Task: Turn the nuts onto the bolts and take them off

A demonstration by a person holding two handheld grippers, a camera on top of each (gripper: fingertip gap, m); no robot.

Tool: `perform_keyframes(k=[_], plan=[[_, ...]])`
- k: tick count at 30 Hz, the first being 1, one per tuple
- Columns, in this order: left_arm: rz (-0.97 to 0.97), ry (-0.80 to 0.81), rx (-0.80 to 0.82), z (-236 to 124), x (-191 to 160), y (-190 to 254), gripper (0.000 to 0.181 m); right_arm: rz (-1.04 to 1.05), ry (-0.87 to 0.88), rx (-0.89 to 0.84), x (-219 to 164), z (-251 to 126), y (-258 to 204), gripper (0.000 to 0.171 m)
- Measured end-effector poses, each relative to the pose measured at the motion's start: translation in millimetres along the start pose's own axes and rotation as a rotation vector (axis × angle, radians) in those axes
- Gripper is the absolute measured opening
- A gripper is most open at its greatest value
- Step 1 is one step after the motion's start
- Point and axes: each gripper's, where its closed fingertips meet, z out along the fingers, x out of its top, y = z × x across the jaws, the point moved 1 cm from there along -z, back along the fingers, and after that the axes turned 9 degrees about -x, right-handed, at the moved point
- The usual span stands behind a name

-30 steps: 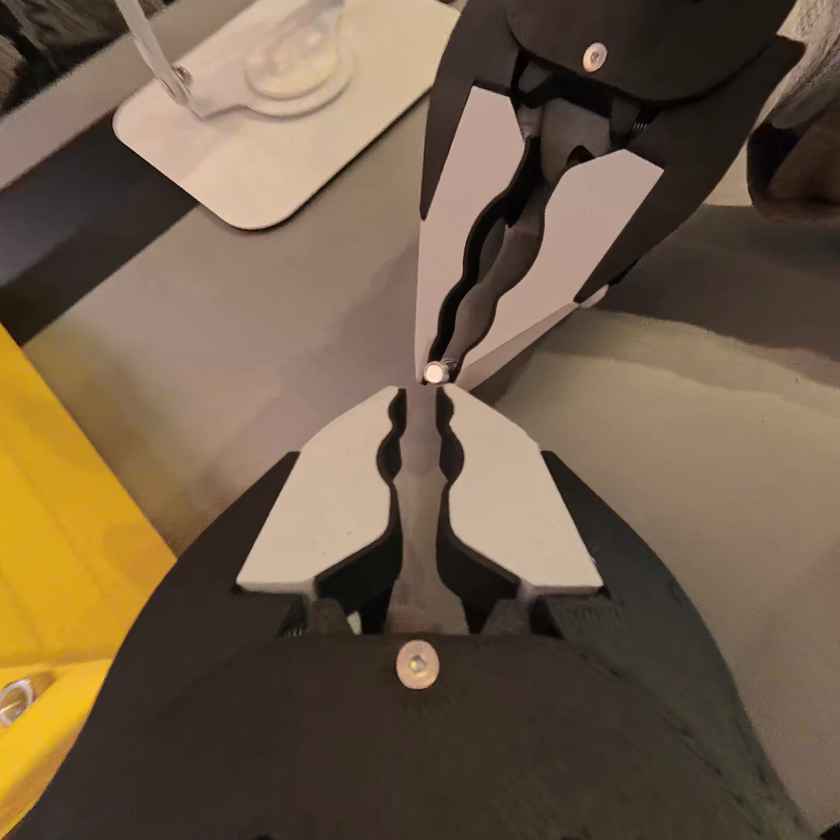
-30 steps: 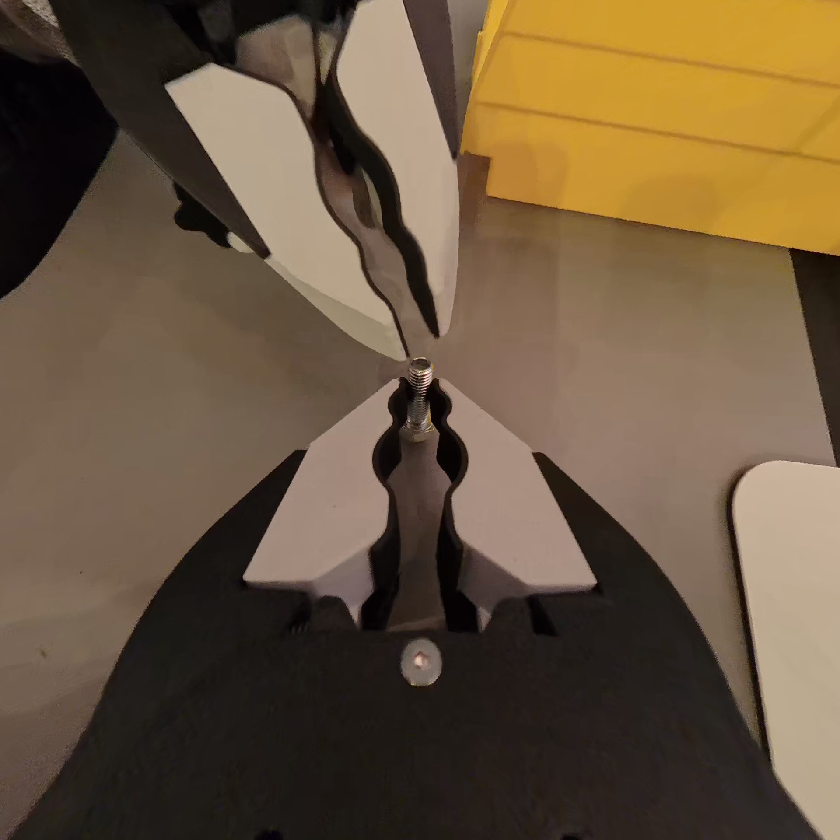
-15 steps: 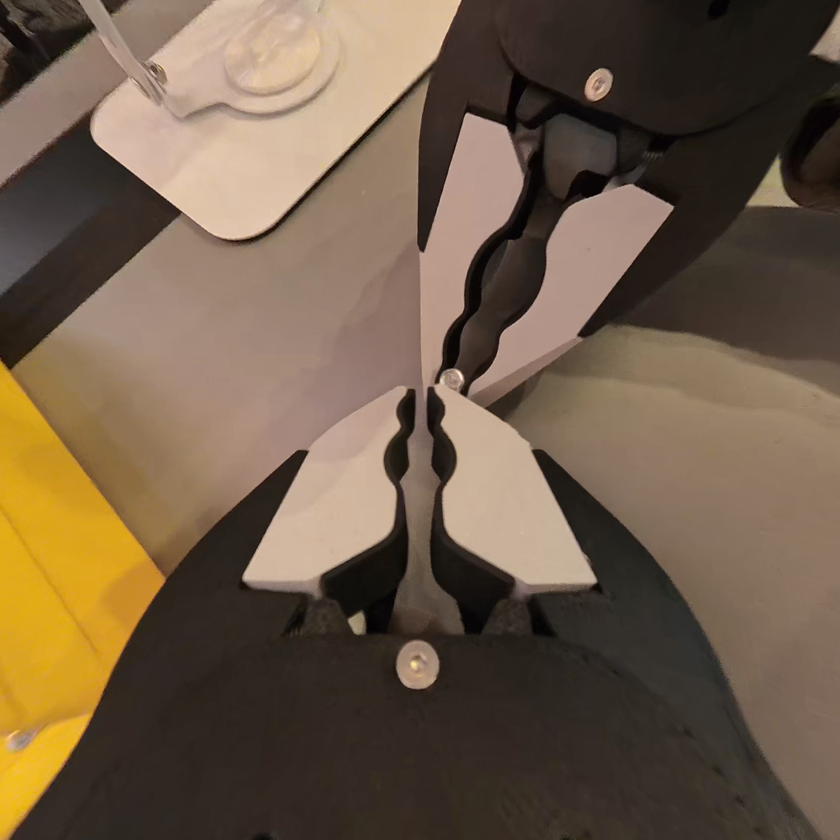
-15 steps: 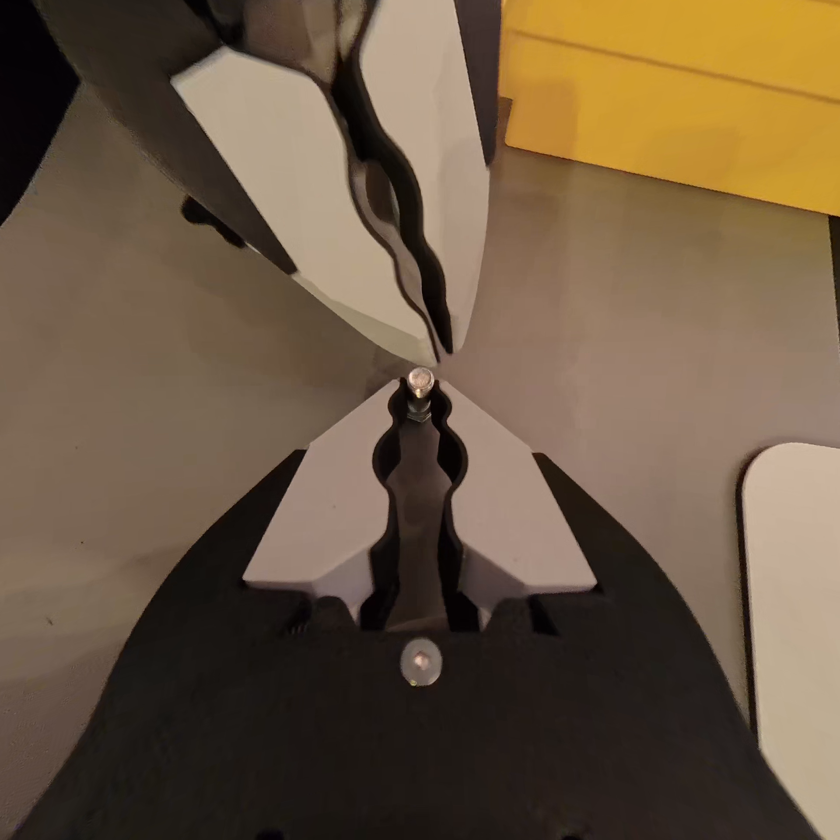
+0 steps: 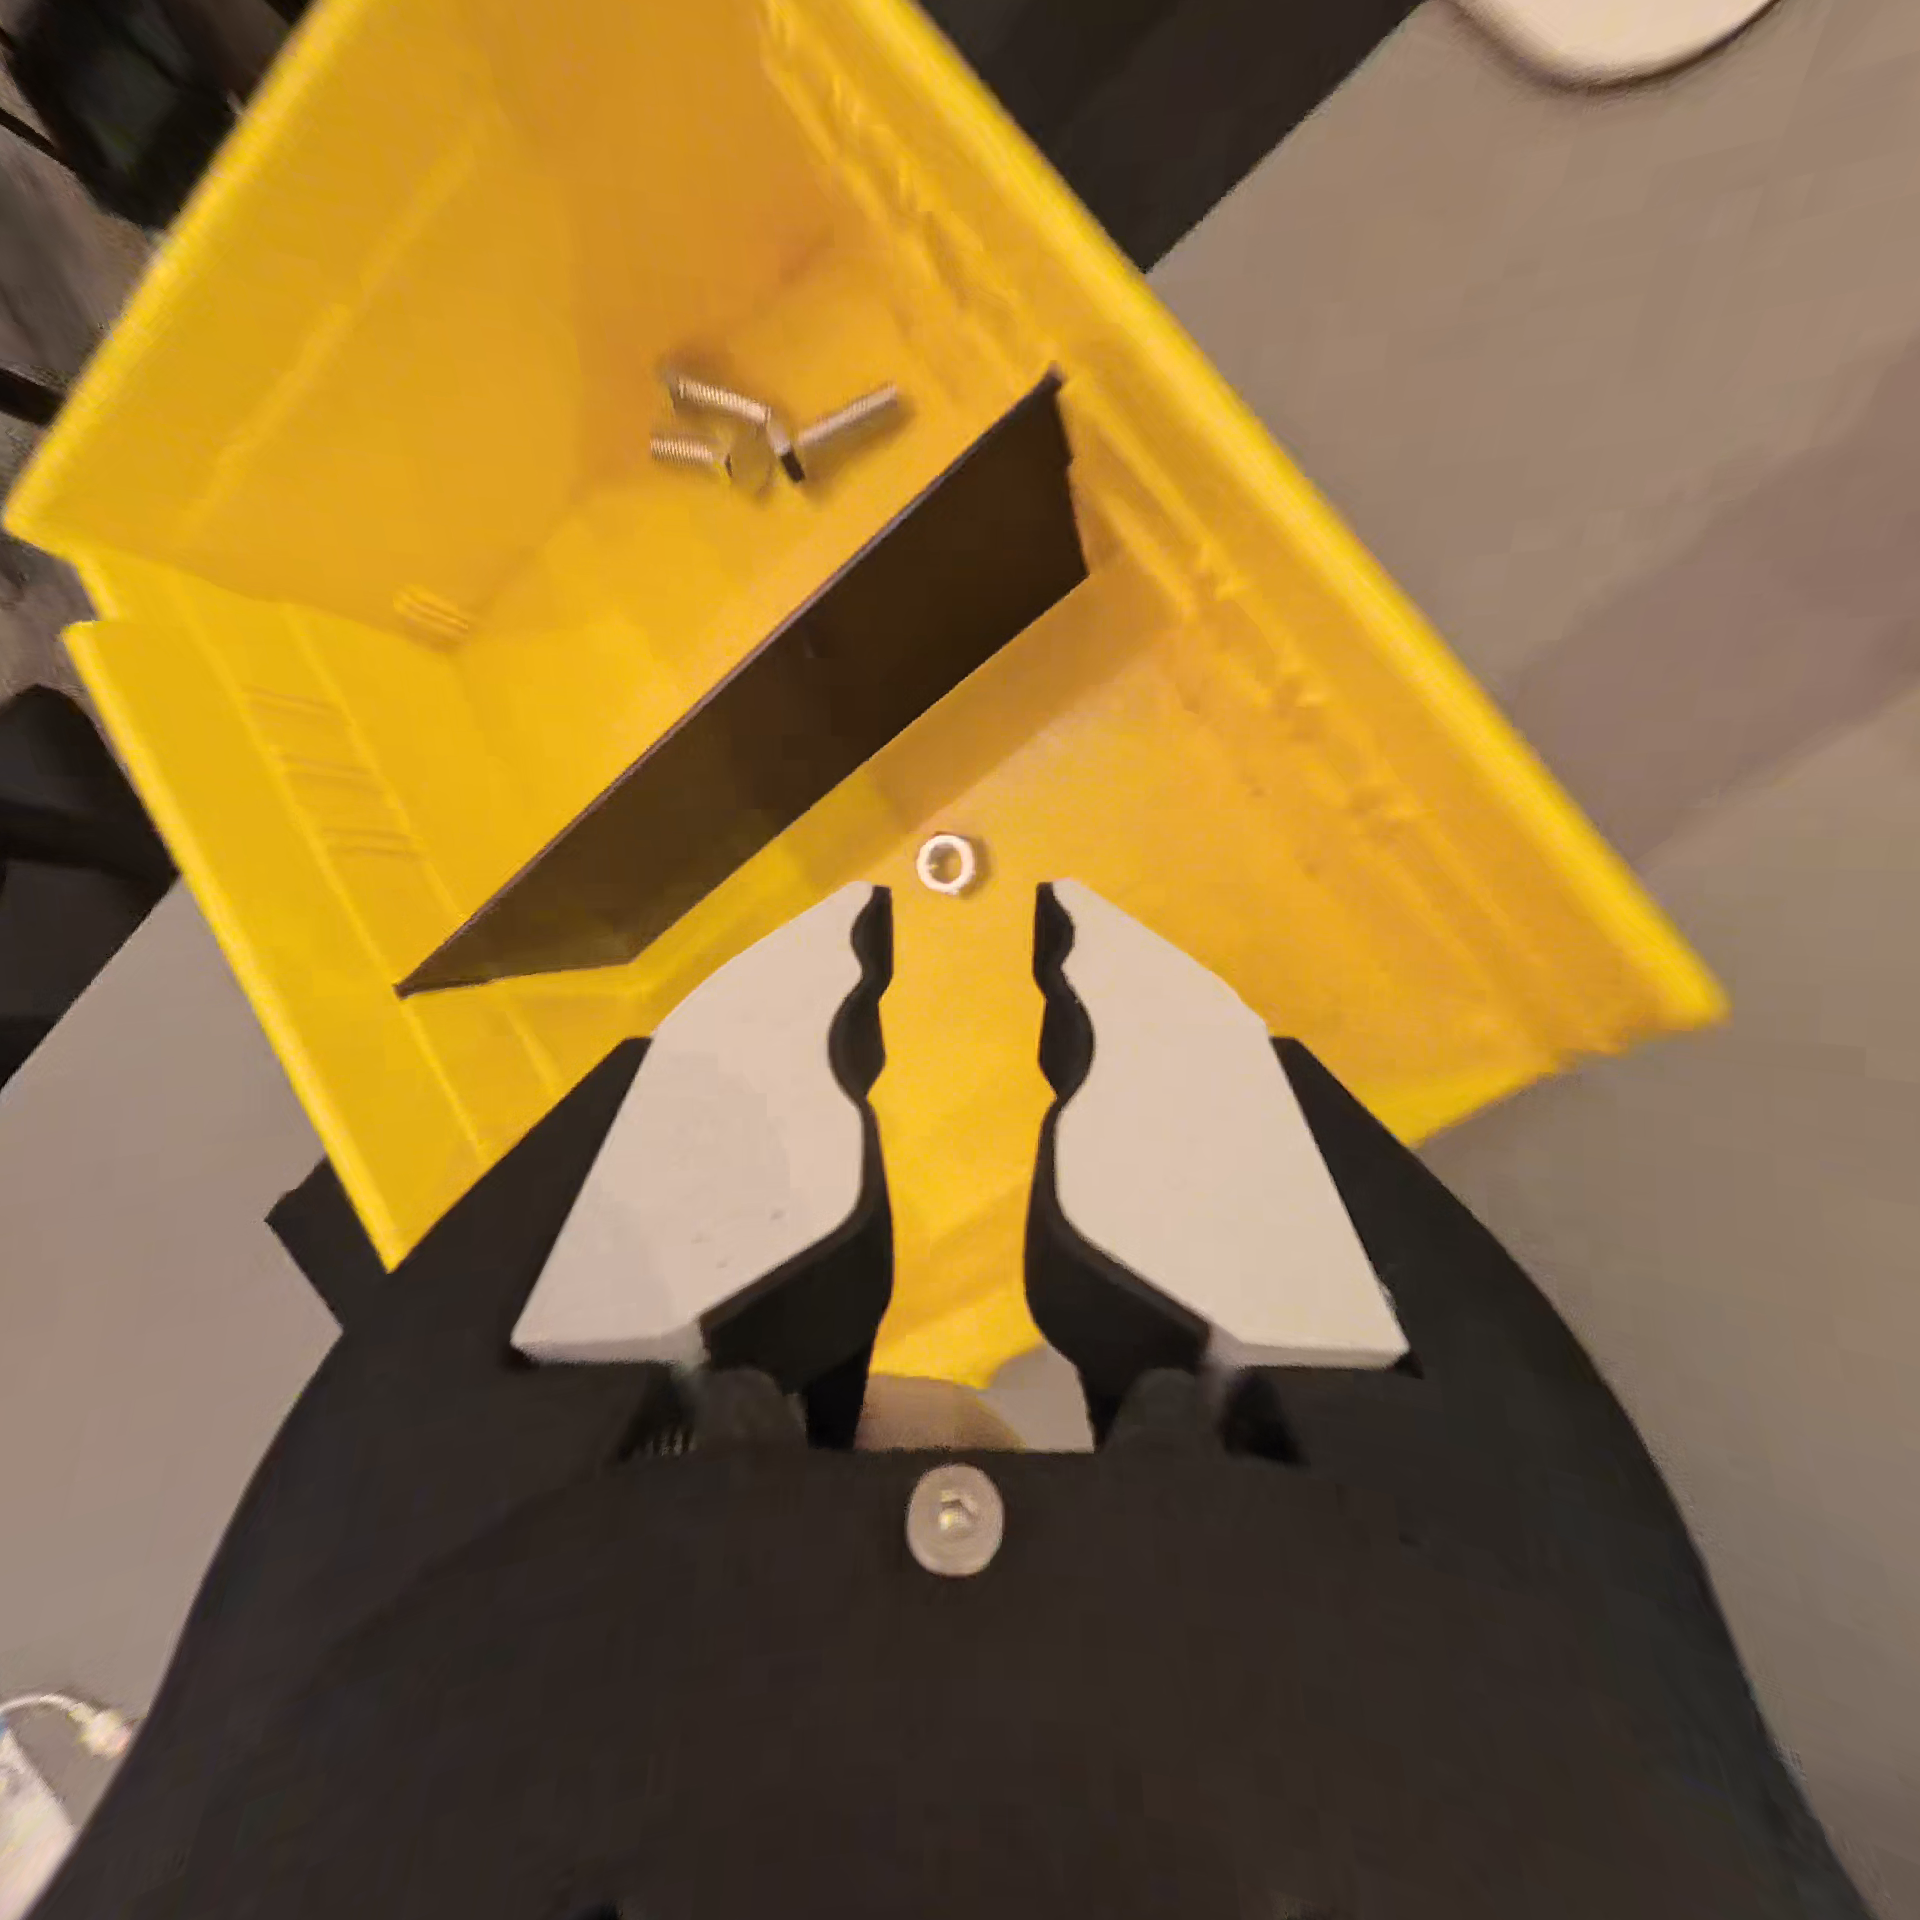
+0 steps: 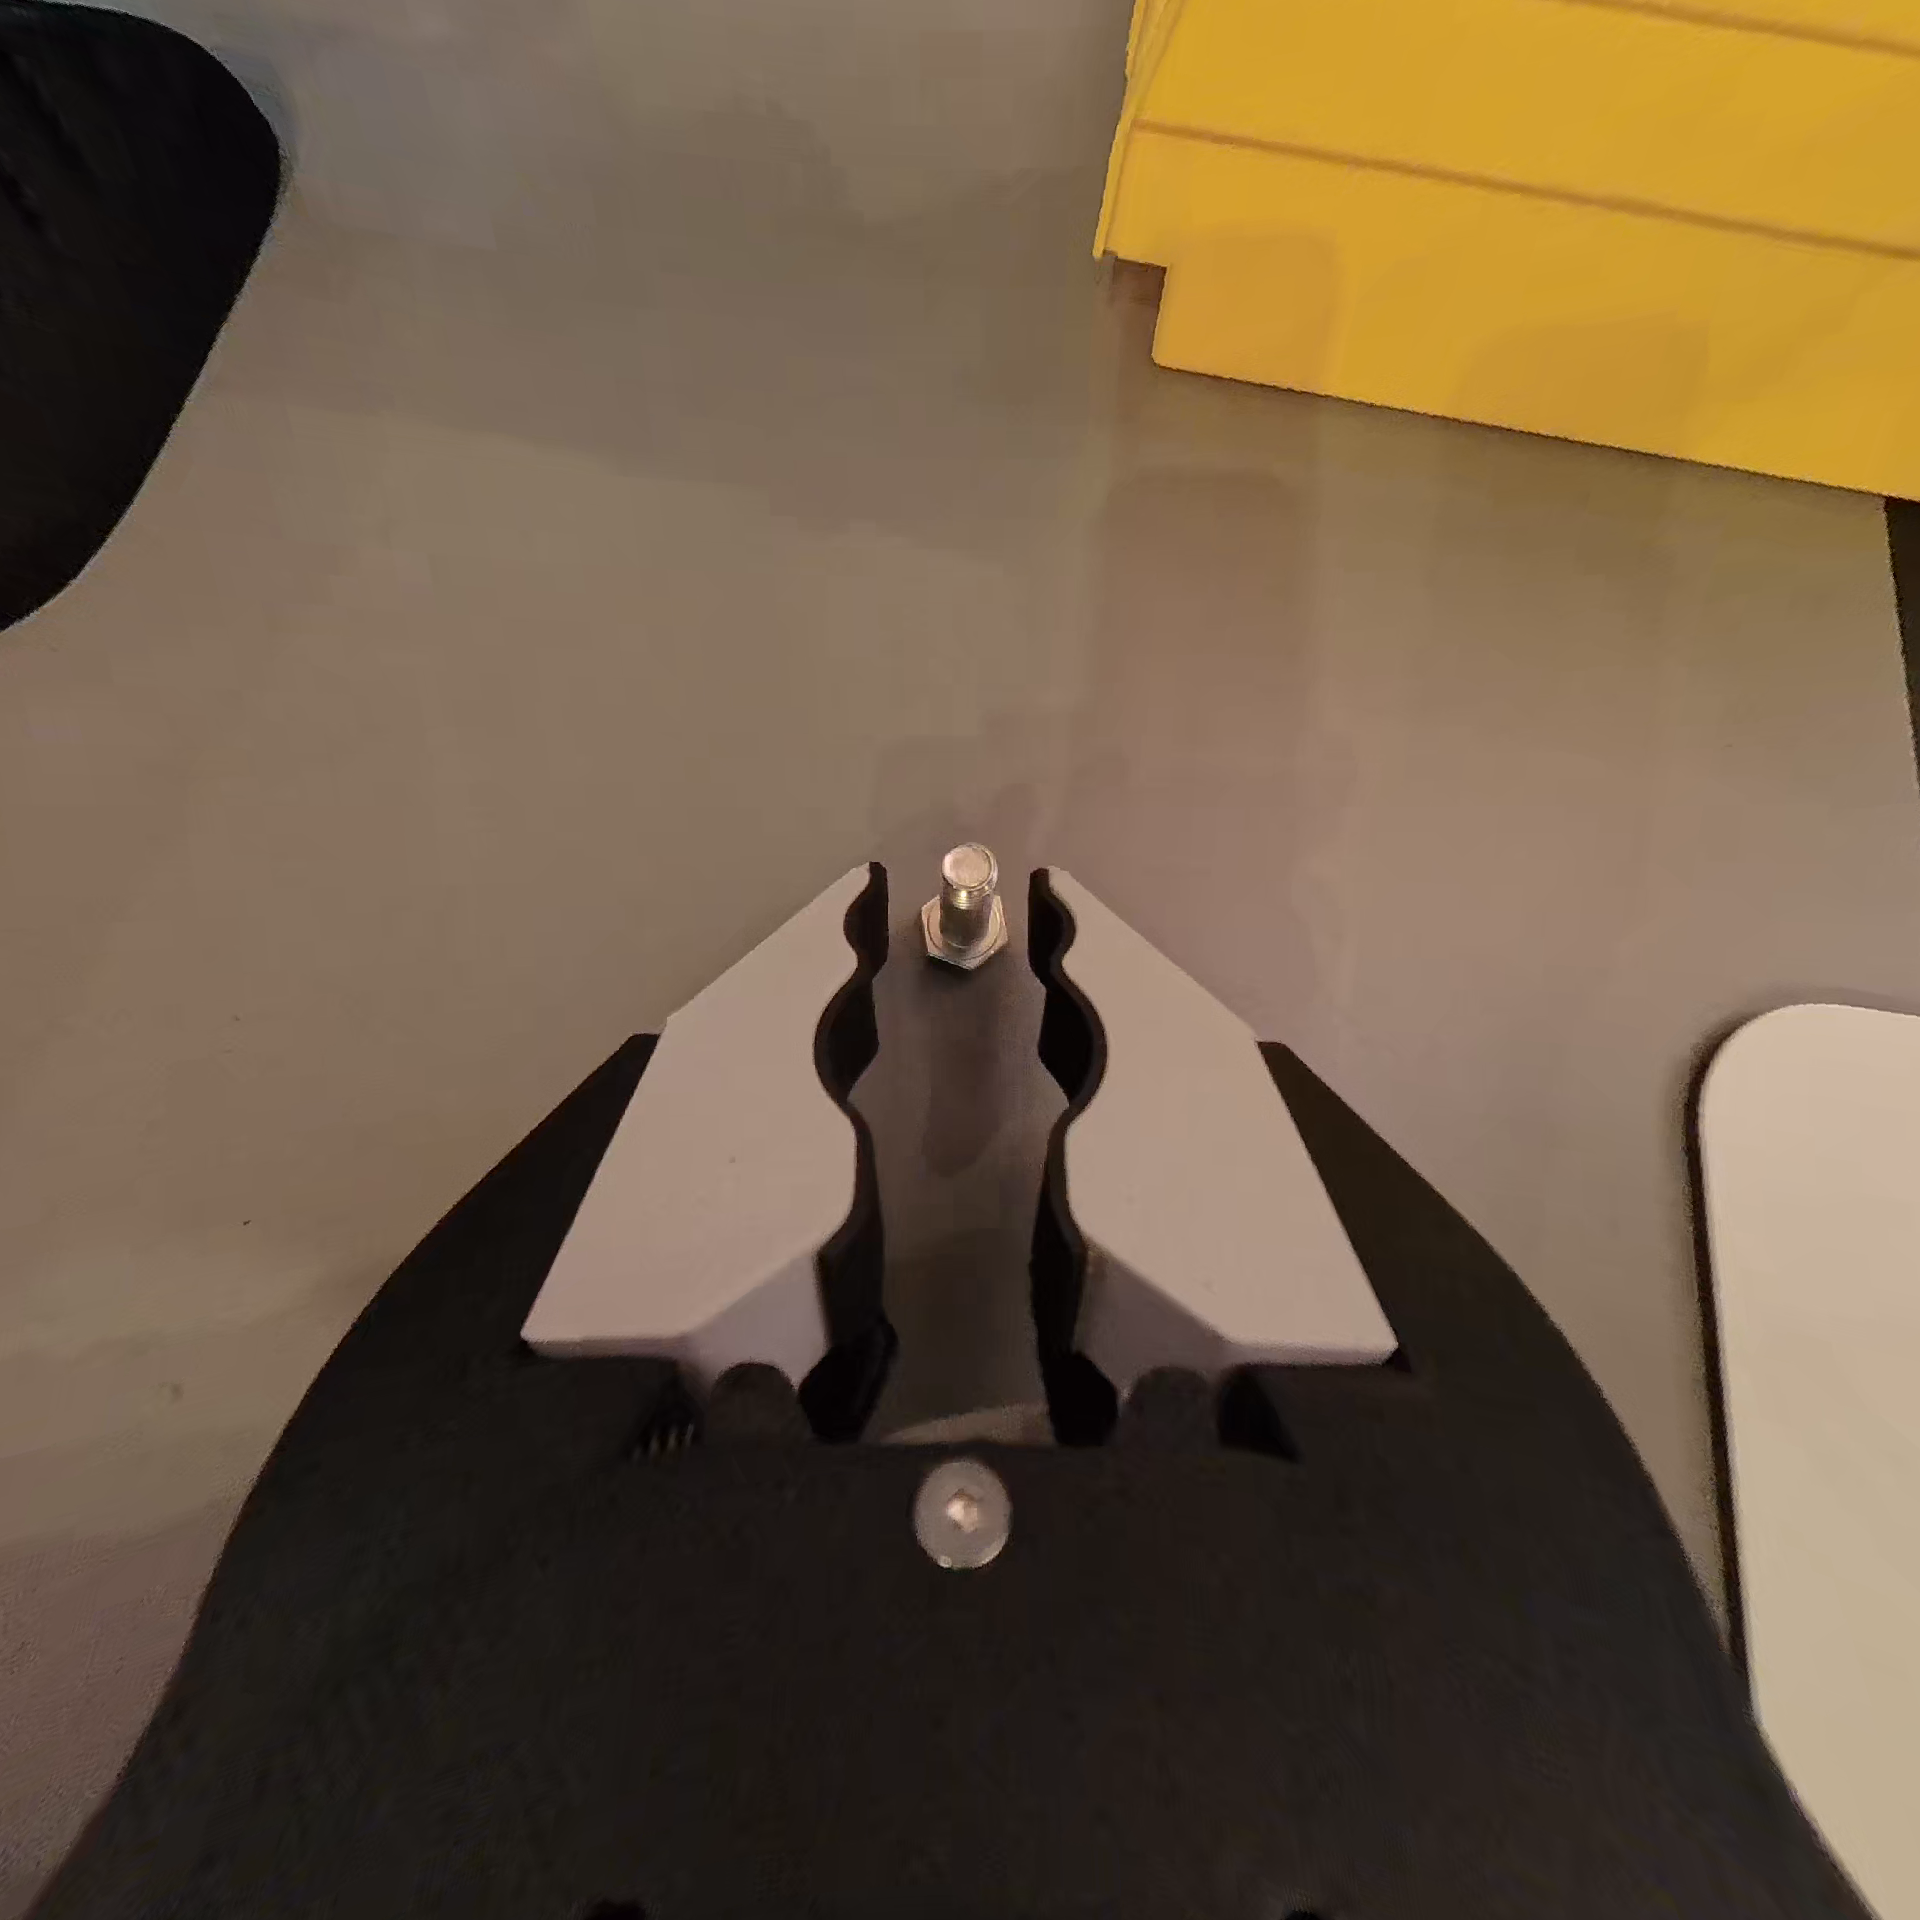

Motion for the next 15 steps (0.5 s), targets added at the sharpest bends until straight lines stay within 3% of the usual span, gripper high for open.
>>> perform_keyframes(k=[3, 8, 15], plan=[[0.046, -0.19, -0.057, 33.1, -16.9, -11.6, 0.03, 0.016, 0.029, 0.0, 2.9, -4.9, 2.6, 0.025], [0.025, -0.35, -0.152, 67.3, -32.4, -16.2, 0.035, 0.029, 0.033, -0.006, -0.2, -7.6, 6.0, 0.024], [-0.068, -0.31, -0.241, 76.9, -28.1, -15.0, 0.019, 0.045, 0.042, -0.02, -1.2, -9.8, 11.0, 0.022]])
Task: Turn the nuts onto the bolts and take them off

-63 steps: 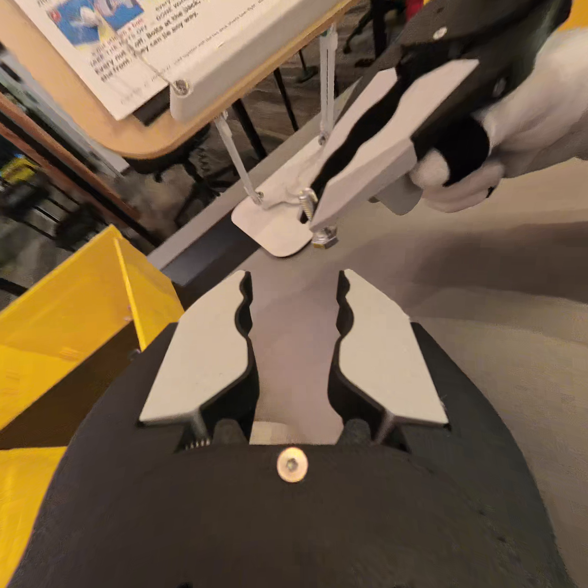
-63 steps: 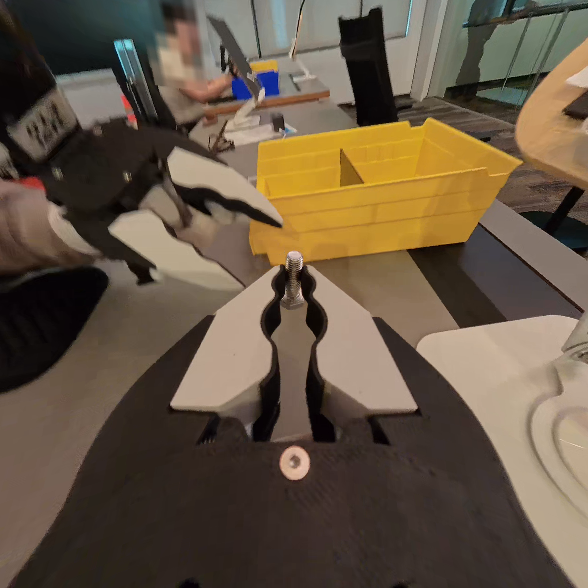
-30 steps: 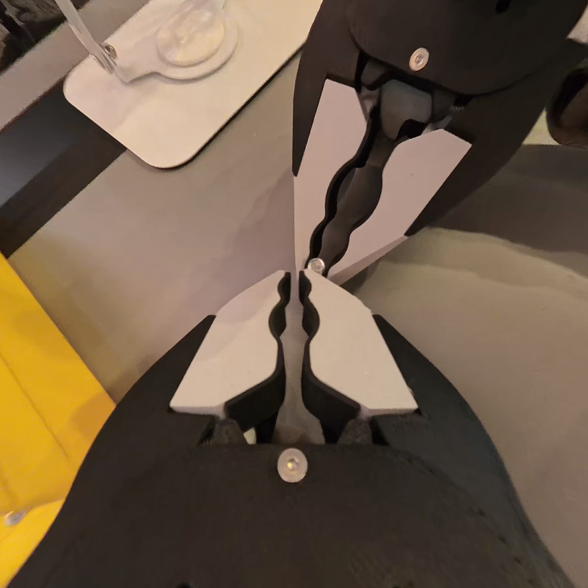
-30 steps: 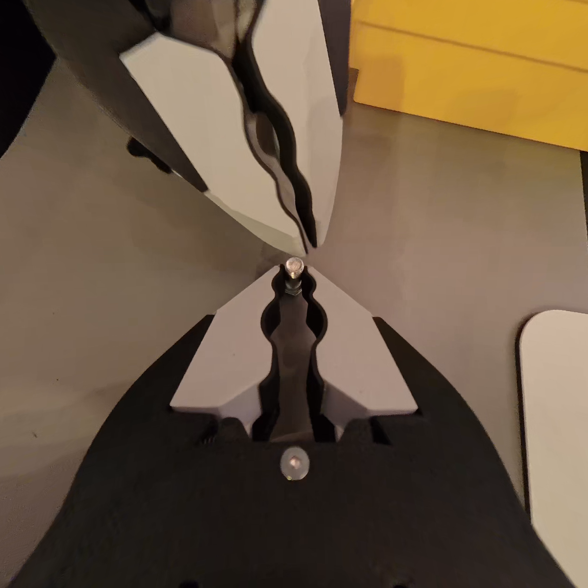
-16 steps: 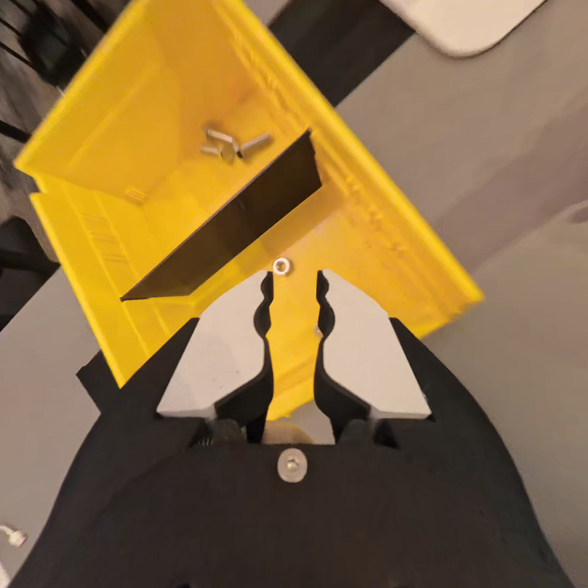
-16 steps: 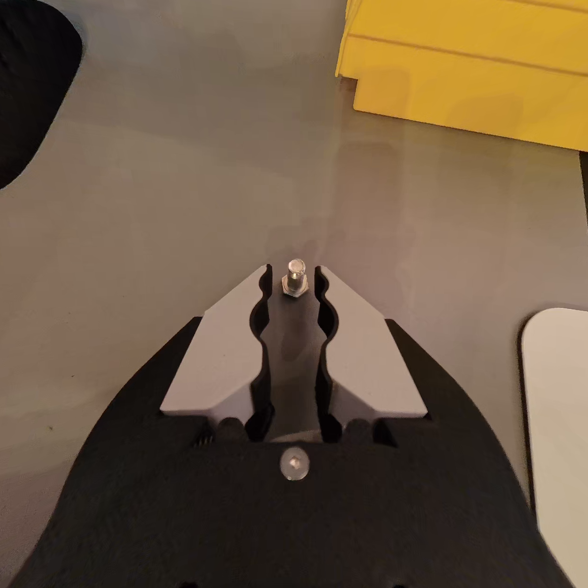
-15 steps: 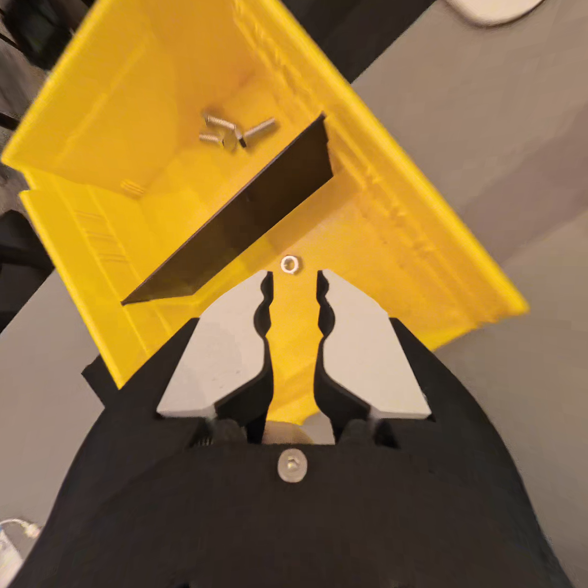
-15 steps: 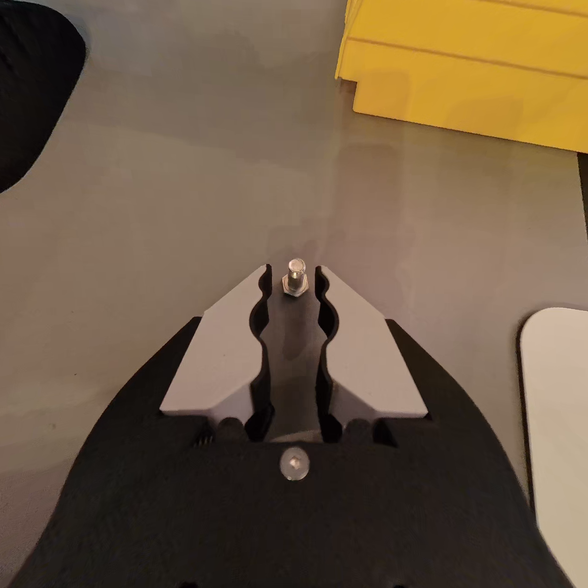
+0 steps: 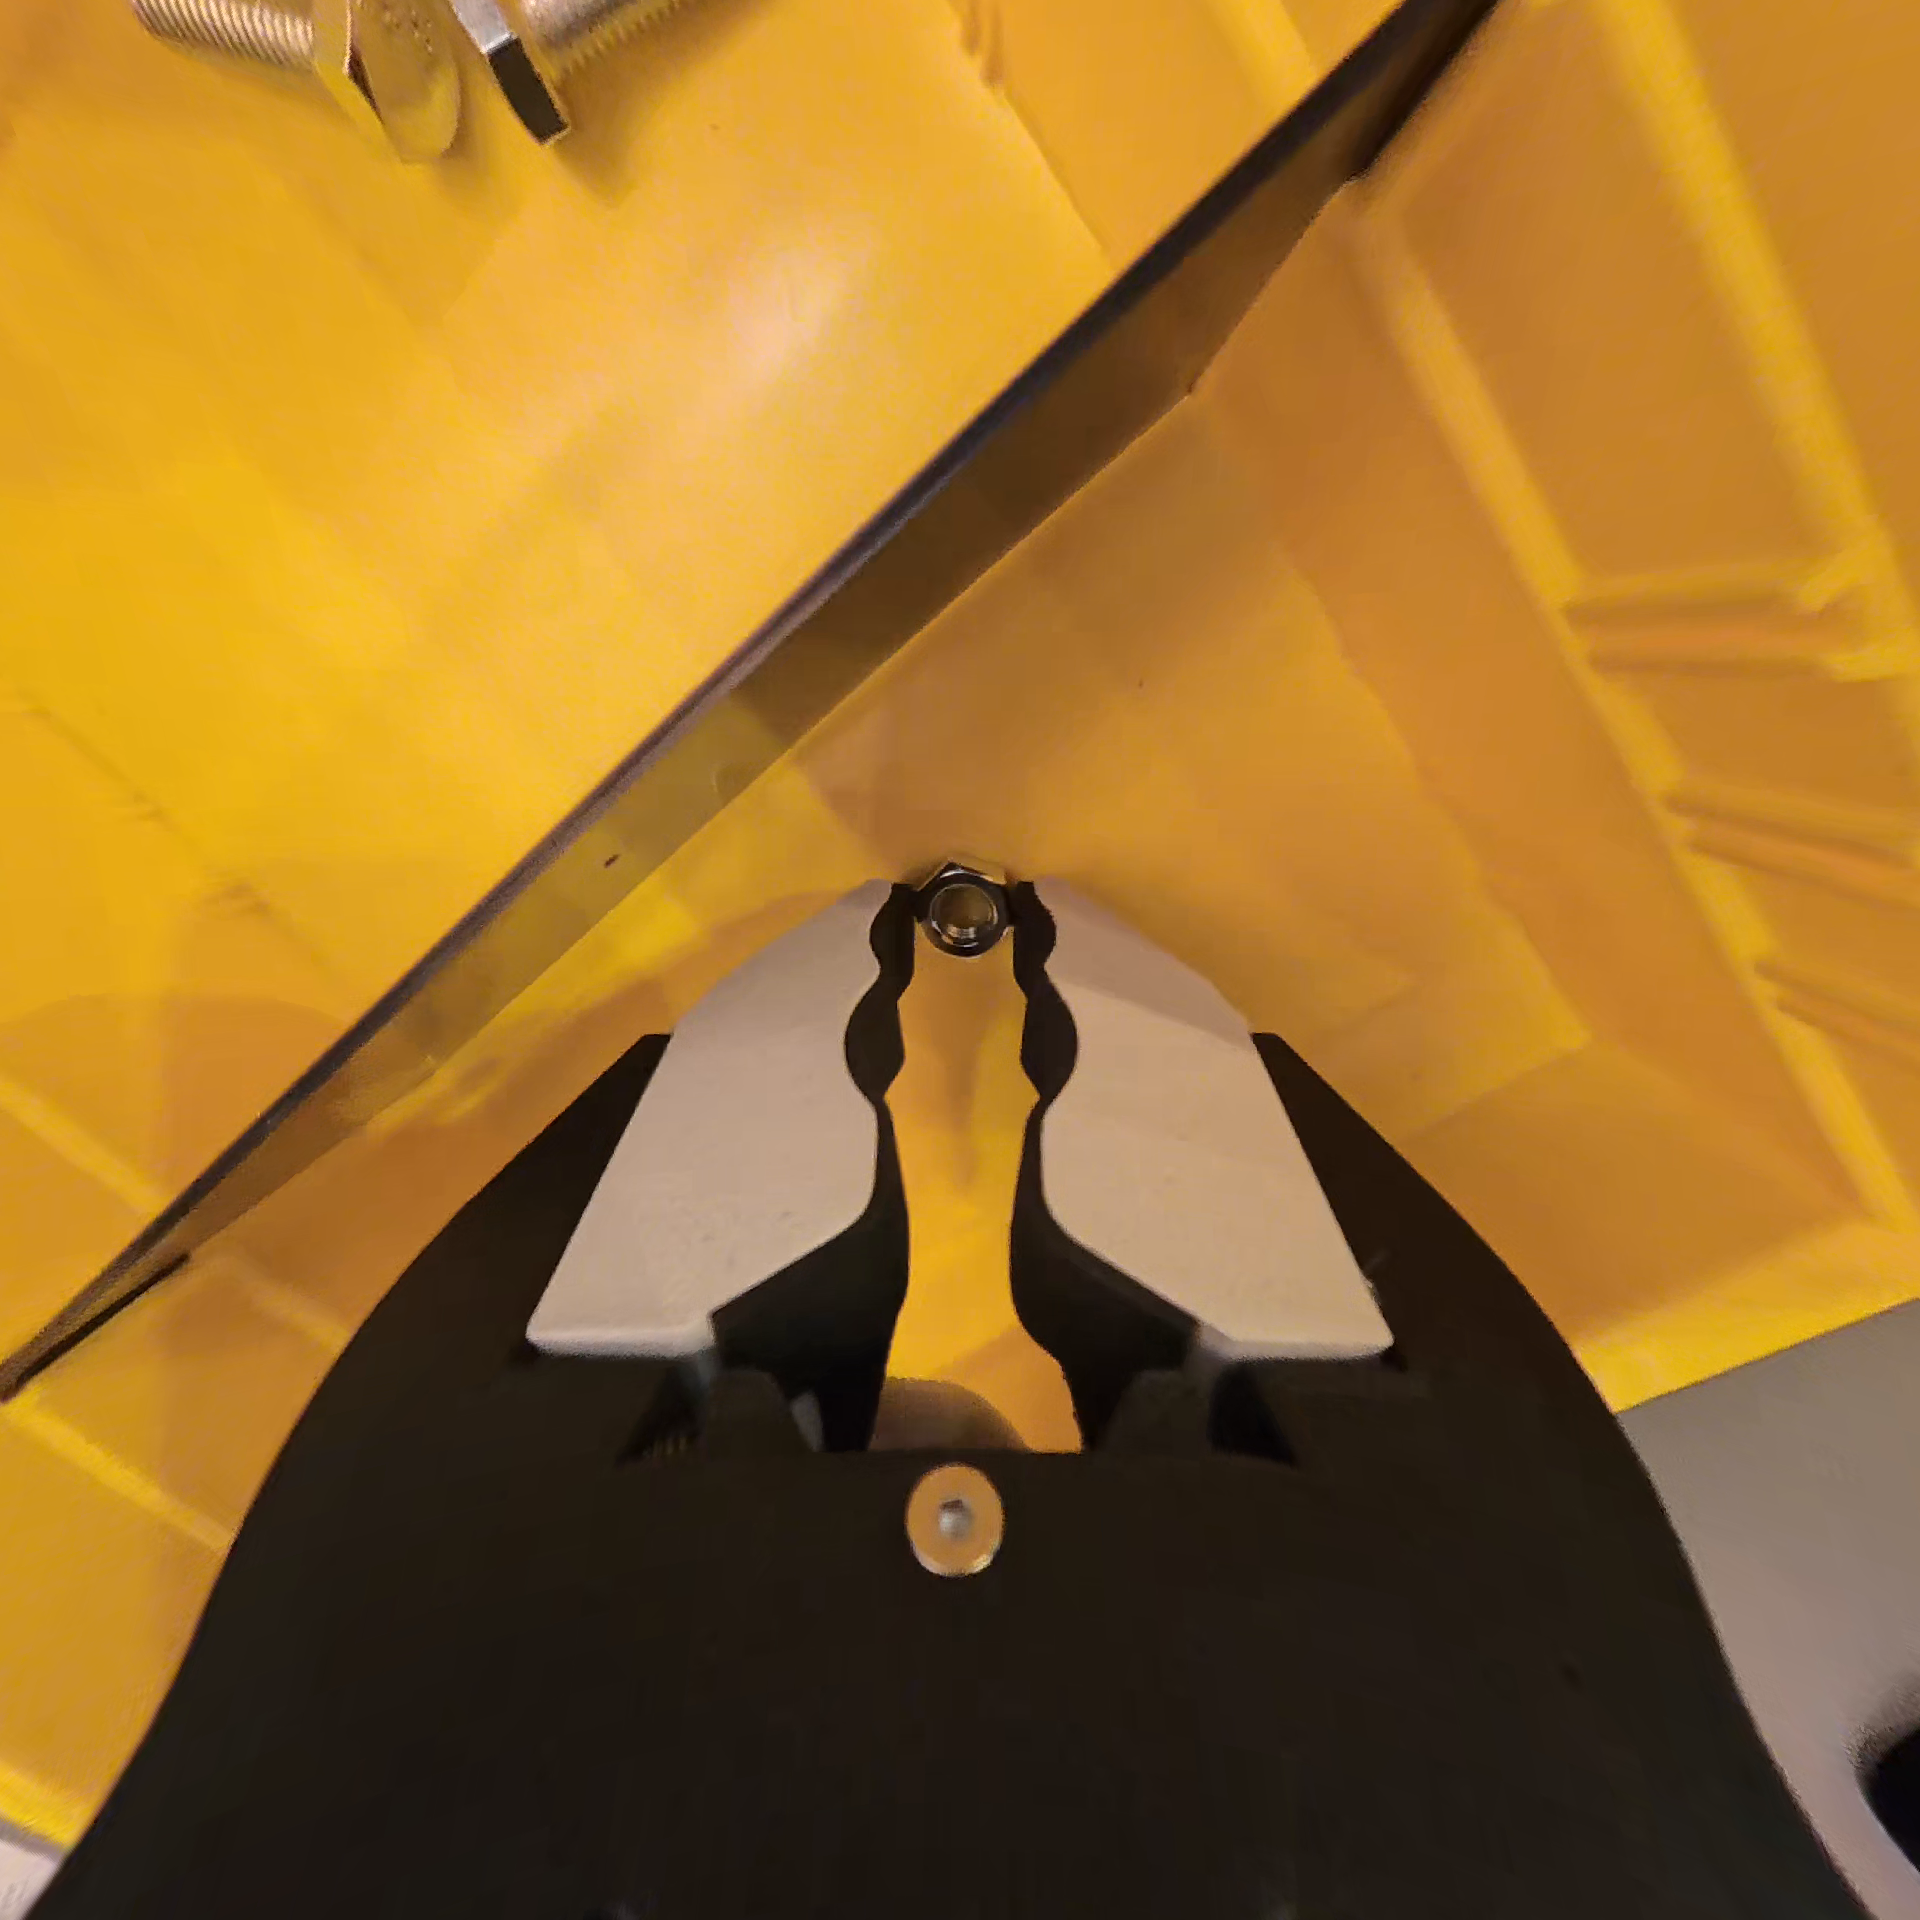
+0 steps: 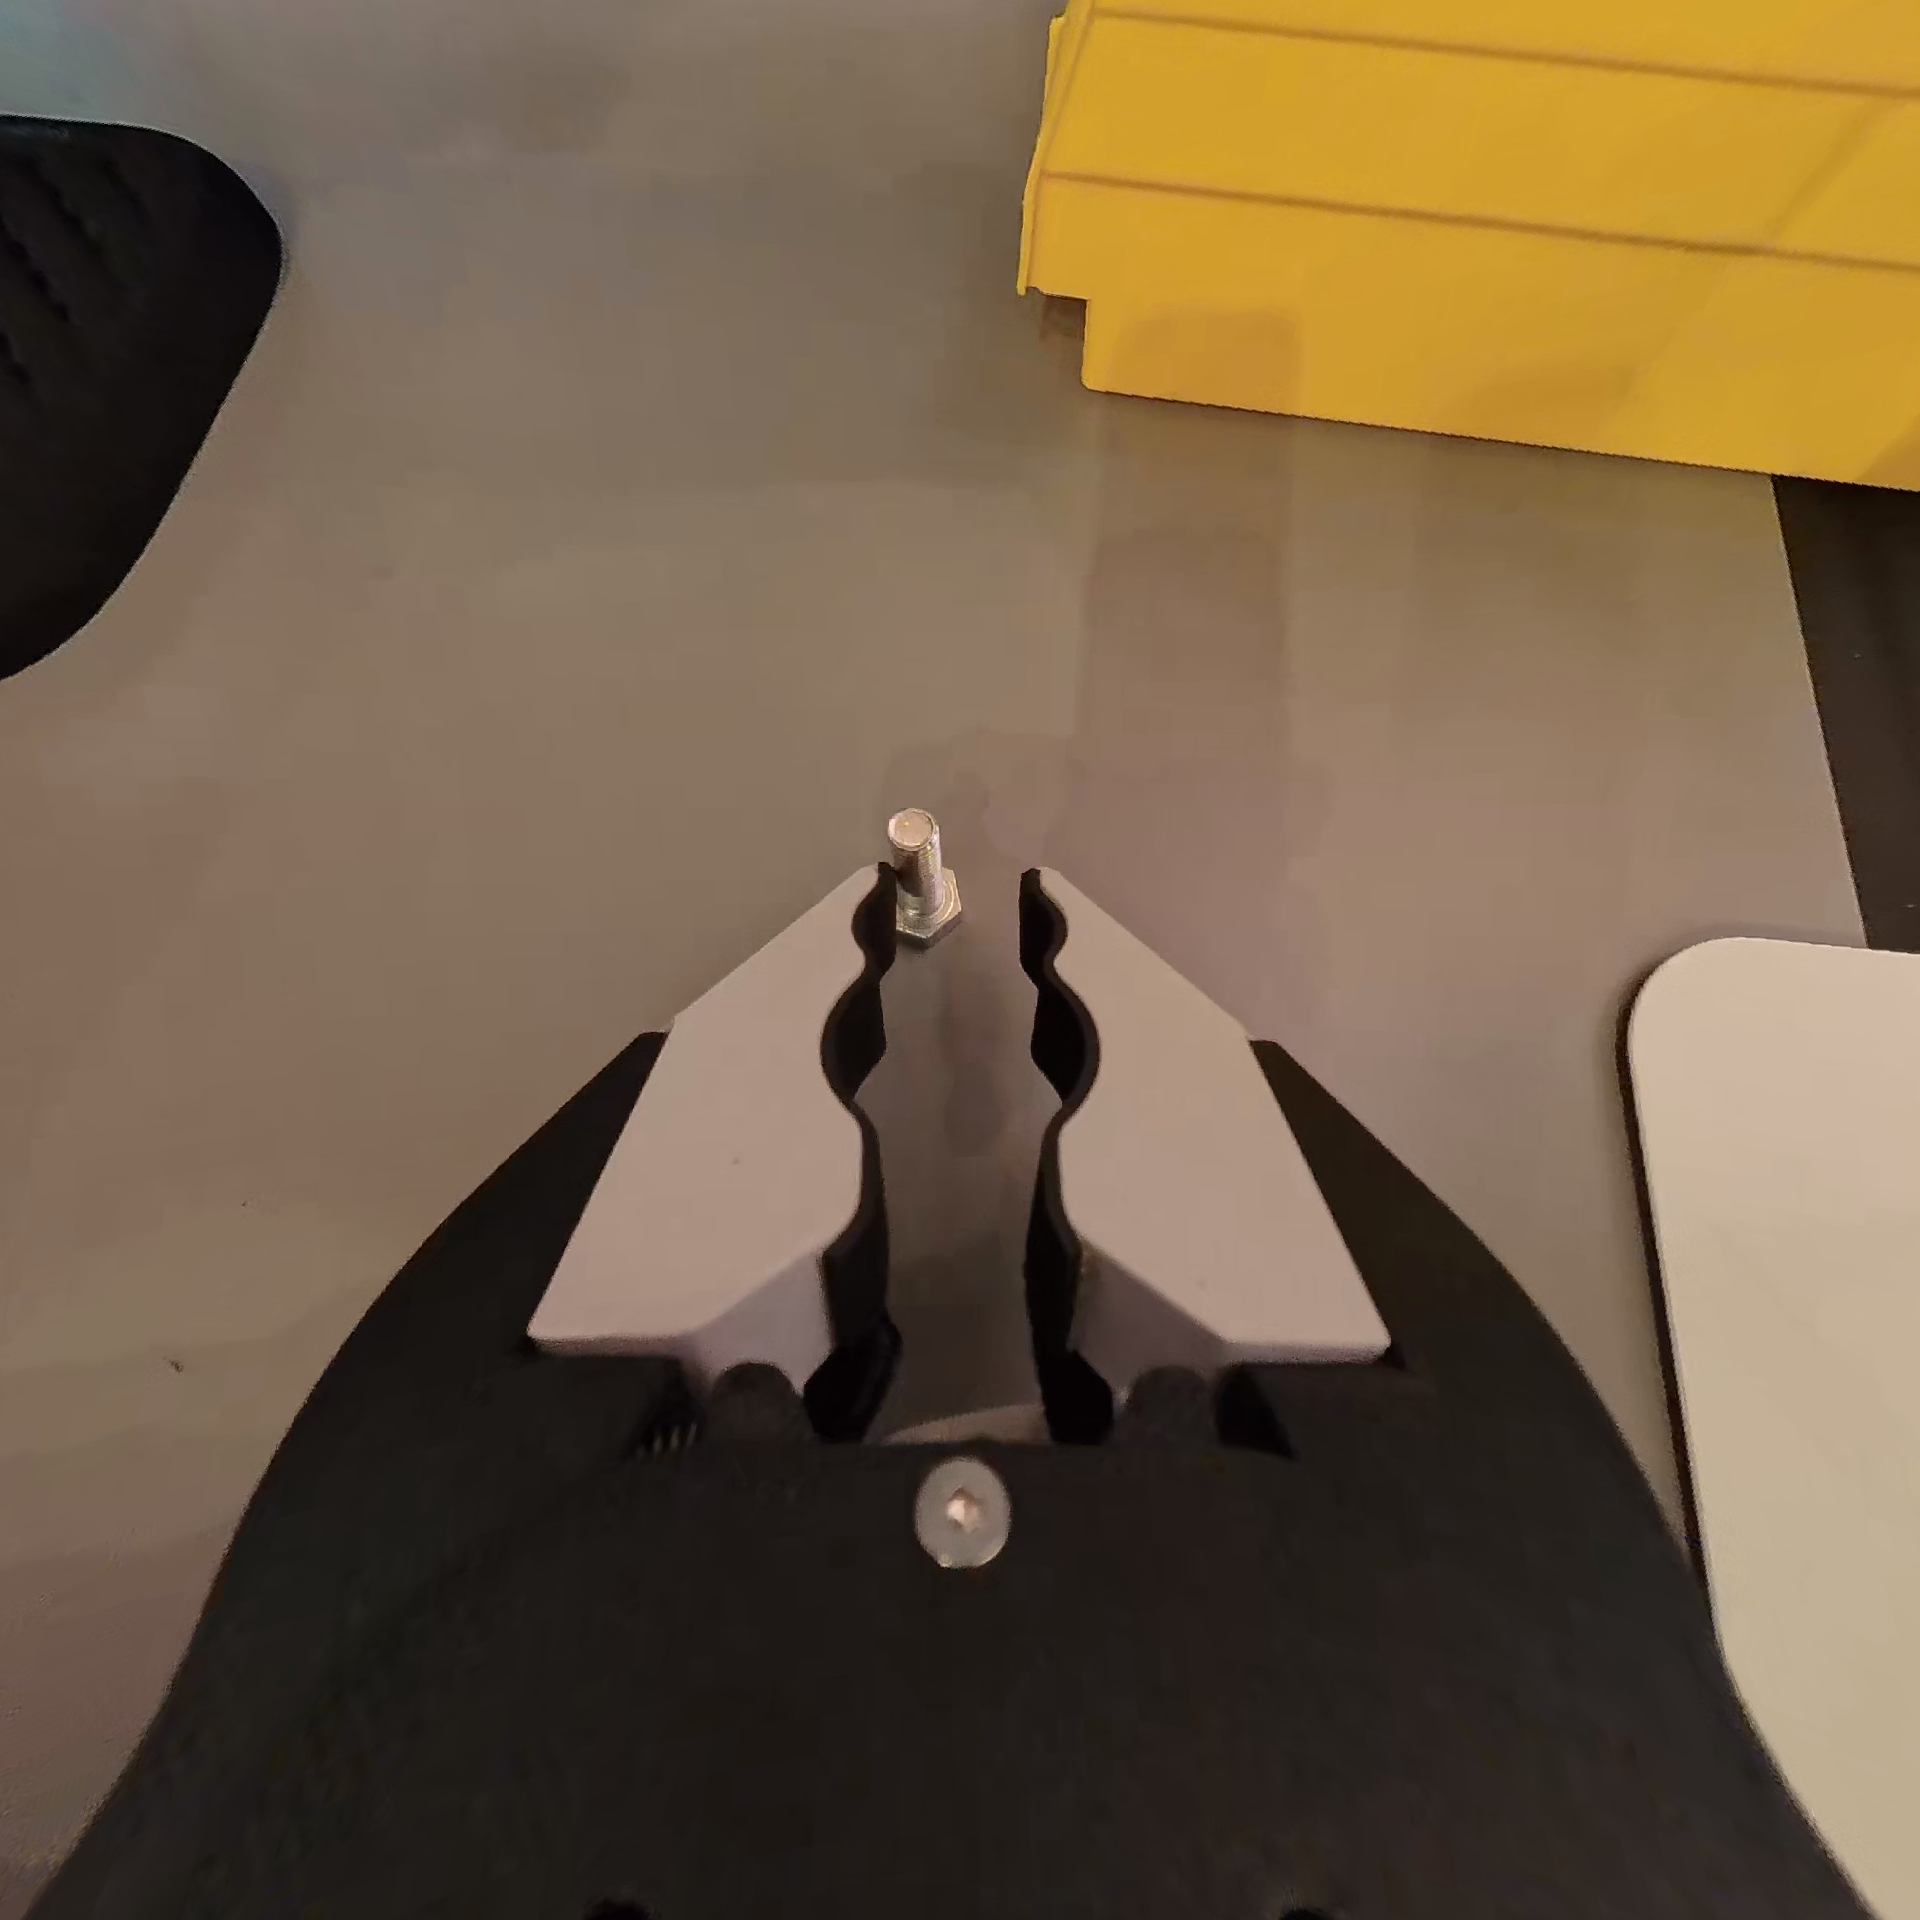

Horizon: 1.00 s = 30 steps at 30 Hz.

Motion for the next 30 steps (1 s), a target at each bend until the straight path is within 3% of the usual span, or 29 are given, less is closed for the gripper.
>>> perform_keyframes(k=[6, 10, 18, 24, 30], plan=[[-0.008, 0.054, 0.066, -7.9, -3.7, -4.9, 0.018, 0.004, 0.023, -0.02, 5.7, -4.9, 4.0, 0.022], [-0.03, 0.188, 0.076, -33.9, 1.4, 1.8, 0.018, 0.0, 0.046, -0.039, 12.9, -11.6, 7.3, 0.027], [-0.079, 0.575, -0.065, -100.8, 22.6, 41.4, 0.018, -0.051, 0.072, -0.134, 32.4, -31.2, 16.9, 0.047], [-0.044, 0.972, -0.258, -154.4, 58.9, 107.3, 0.018, -0.194, 0.257, -0.341, 95.3, -56.6, 24.7, 0.048], [-0.105, 1.338, -0.538, -185.6, 93.1, 173.0, 0.018, -0.242, 0.507, -0.771, 155.0, -80.9, 49.4, 0.046]])
